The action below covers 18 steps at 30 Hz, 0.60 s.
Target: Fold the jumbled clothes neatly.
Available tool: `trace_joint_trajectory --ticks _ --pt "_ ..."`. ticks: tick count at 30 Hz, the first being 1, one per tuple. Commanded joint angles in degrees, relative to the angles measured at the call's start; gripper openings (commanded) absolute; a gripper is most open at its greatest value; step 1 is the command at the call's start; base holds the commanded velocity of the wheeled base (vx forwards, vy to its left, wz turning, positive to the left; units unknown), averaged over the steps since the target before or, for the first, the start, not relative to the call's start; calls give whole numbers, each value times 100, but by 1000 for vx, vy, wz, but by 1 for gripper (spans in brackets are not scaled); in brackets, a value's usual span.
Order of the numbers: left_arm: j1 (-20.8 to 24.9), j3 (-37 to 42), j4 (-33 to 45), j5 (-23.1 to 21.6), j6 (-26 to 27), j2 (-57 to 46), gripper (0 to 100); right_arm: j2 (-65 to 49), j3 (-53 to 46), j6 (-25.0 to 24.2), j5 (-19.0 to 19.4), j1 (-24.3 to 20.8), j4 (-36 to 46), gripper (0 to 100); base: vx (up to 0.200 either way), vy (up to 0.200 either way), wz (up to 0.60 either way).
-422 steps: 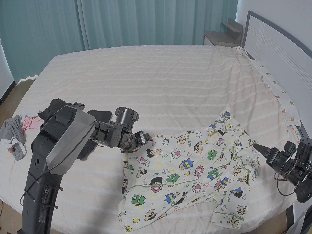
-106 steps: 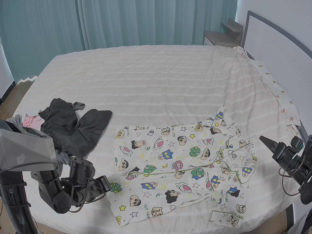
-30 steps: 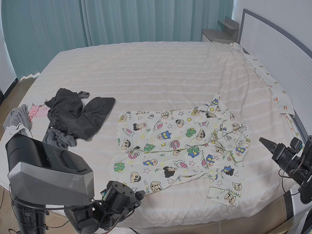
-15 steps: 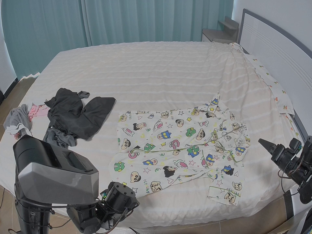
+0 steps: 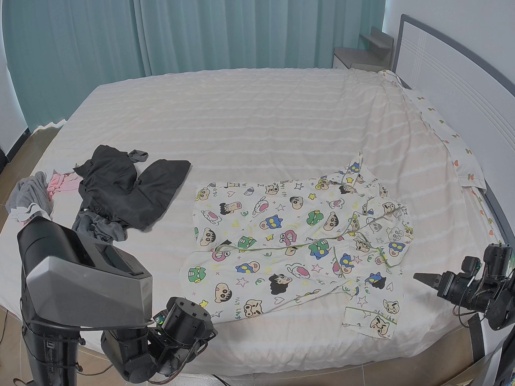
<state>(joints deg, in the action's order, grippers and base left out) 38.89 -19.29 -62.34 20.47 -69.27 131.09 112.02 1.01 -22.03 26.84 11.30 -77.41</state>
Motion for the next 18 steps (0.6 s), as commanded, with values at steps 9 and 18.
trace_joint_trajectory --ticks 9,18 --pt "-171 206 -6 10 -8 -250 0 1727 -101 779 524 -75 42 100 0 0 0" --pt "-197 364 -6 1 -34 -320 0 2193 -101 779 576 -453 -415 100 0 0 0"
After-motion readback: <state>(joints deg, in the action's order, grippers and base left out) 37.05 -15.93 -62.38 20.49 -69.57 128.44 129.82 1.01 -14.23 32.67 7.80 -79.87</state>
